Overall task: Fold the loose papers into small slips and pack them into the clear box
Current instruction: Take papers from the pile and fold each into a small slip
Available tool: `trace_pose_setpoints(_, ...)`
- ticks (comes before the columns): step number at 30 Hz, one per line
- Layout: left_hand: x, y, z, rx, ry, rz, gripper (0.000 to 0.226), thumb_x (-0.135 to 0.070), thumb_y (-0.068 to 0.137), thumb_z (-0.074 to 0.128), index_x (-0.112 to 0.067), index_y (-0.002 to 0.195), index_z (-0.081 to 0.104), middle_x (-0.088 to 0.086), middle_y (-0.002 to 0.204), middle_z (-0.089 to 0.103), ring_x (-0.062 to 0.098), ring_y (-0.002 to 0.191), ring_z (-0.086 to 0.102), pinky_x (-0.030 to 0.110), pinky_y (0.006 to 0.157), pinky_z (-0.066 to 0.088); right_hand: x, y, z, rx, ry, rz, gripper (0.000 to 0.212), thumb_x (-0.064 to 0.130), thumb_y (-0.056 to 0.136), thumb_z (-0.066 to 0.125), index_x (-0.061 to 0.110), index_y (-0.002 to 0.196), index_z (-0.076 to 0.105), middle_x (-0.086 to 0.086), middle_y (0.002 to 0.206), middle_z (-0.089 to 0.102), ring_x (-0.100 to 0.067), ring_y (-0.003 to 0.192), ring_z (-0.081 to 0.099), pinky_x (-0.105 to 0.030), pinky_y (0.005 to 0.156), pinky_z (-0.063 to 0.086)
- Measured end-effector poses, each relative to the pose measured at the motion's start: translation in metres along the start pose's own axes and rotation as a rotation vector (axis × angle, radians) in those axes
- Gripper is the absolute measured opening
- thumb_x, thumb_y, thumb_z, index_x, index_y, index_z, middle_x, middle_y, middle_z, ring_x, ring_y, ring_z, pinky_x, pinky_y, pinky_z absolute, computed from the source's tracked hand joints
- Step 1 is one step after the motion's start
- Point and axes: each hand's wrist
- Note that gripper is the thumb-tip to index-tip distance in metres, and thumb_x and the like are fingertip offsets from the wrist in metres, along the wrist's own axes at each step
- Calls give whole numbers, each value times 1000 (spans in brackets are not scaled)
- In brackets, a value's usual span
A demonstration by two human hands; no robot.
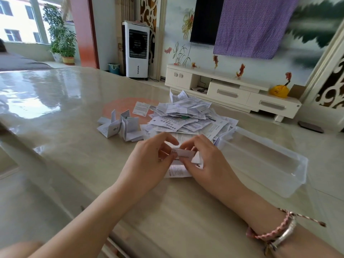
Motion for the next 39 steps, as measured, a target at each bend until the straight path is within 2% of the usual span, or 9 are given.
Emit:
trace_pose_setpoints(4, 1, 5, -12, -75, -29, -102, 29, -2, 81, 70, -25, 77, 52, -2, 72, 70, 14, 65, 67, 29, 62, 54, -3, -3, -1, -6, -35, 65, 29, 24, 84, 70, 27, 104, 49, 14, 101, 51, -5, 94, 53, -30, 85, 47)
trace_pose_setpoints(6, 5, 9, -21, -117, -19, -126, 27, 2, 80, 67, -22, 73, 57, -1, 74, 69, 18, 66, 65, 27, 60, 49, -4, -3, -2, -9, -60, 79, 29, 22, 85, 69, 27, 104, 49, 15, 103, 50, -4, 98, 52, -27, 88, 45)
trace_pose_setpoints(10, 20, 15, -36, -160, 86, -189, 28, 1, 82, 62, -24, 72, 66, -7, 80, 67, 14, 71, 63, 24, 69, 48, -7, -2, -3, 6, -134, 107, 16, 20, 89, 63, 25, 102, 56, 12, 105, 50, -1, 104, 47, -27, 95, 40)
trace_pose_setpoints(14, 34, 16, -51, -218, 149, -266, 29, 0, 83, 61, -27, 74, 66, -8, 83, 64, 4, 69, 56, 7, 58, 35, -8, 2, -5, 57, -166, 149, 19, 24, 92, 59, 25, 111, 60, 13, 118, 48, -2, 118, 43, -26, 104, 35)
trace_pose_setpoints(21, 62, 14, -75, -188, 193, -422, 25, -10, 77, 66, -33, 70, 57, 2, 95, 65, 25, 82, 58, 33, 75, 47, 4, 23, -3, 211, -248, 209, 36, 36, 97, 51, 24, 131, 52, 10, 147, 34, -6, 138, 28, -16, 103, 19)
trace_pose_setpoints(27, 65, 18, -69, -134, 435, -437, 14, -23, 89, 59, -26, 102, 58, 4, 127, 45, 31, 120, 38, 35, 96, 34, 10, 74, 9, 269, -345, 269, 45, 37, 99, 44, 14, 138, 47, 0, 154, 27, -17, 141, 24, -28, 111, 22)
trace_pose_setpoints(32, 68, 23, -65, -161, 495, -373, 14, -25, 93, 57, -25, 107, 59, 0, 131, 40, 28, 121, 32, 37, 100, 32, -12, 117, 34, 230, -404, 371, 52, 42, 100, 35, 8, 138, 44, -7, 152, 32, -24, 138, 30, -40, 112, 30)
trace_pose_setpoints(35, 71, 30, -68, -154, 493, -341, 15, -23, 92, 58, -24, 107, 60, 1, 130, 42, 30, 119, 36, 35, 100, 33, -27, 132, 44, 257, -451, 447, 59, 47, 101, 29, 9, 146, 34, -7, 157, 24, -24, 143, 22, -41, 115, 26)
trace_pose_setpoints(39, 74, 36, -71, -143, 489, -314, 16, -20, 92, 57, -24, 107, 62, 2, 130, 45, 28, 118, 39, 33, 98, 33, -41, 144, 51, 337, -554, 464, 59, 52, 101, 21, 15, 141, 42, -6, 160, 16, -24, 147, 11, -43, 118, 18)
Point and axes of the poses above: each hand's wrist, its own y-axis towards the middle knuckle, its own z-axis out of the palm, x = y × z
